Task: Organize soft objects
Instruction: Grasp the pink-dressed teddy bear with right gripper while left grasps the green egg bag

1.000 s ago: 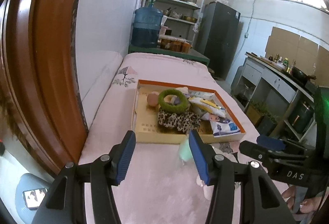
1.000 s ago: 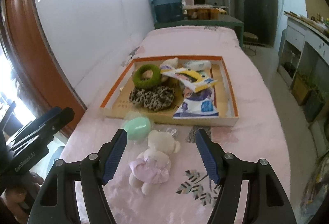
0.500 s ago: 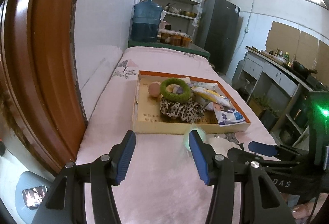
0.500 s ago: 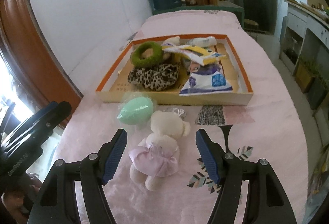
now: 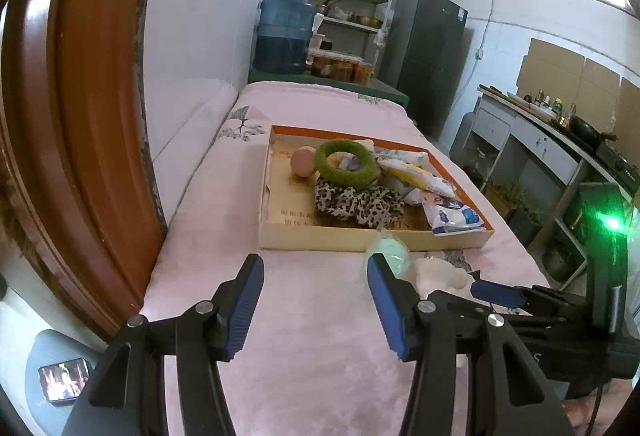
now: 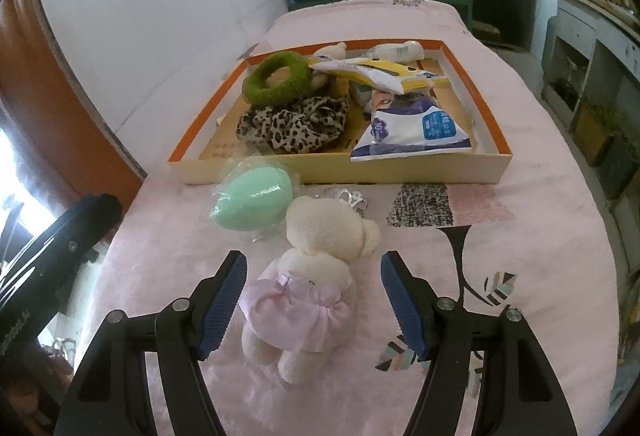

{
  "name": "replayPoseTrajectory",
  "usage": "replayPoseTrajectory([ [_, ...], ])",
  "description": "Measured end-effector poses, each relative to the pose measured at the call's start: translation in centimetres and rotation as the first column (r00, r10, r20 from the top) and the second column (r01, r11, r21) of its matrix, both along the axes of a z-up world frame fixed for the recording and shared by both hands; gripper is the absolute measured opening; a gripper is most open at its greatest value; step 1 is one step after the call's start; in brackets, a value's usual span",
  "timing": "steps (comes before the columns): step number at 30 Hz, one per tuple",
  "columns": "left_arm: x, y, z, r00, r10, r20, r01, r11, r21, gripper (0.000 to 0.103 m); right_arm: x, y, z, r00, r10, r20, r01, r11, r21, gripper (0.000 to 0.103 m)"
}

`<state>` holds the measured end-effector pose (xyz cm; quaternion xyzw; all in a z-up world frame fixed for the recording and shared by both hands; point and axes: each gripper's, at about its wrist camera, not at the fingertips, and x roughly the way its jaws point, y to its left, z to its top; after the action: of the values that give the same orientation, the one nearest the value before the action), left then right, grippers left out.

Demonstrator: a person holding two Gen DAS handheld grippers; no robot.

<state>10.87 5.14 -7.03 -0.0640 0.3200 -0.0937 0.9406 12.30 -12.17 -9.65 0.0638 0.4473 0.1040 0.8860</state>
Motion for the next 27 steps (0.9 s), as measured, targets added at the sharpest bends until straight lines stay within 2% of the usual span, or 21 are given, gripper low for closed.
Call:
replayPoseTrajectory([
  [21,1.1,0.1,-1.3,1.000,-0.014,-0.027,0.014,1.000,0.001,0.054,1.3,1.1,-2.4,0.999,-0.015,-0.040,0.013,0.998,-0.059,0.071],
  [27,1.3,-0.3,-1.4,0.999,-0.025,-0.034,0.025,1.000,0.003,0.054,1.2,1.4,-2.6,0.999,0.016,-0.042,-0.018,0.999,-0.047,0.052],
])
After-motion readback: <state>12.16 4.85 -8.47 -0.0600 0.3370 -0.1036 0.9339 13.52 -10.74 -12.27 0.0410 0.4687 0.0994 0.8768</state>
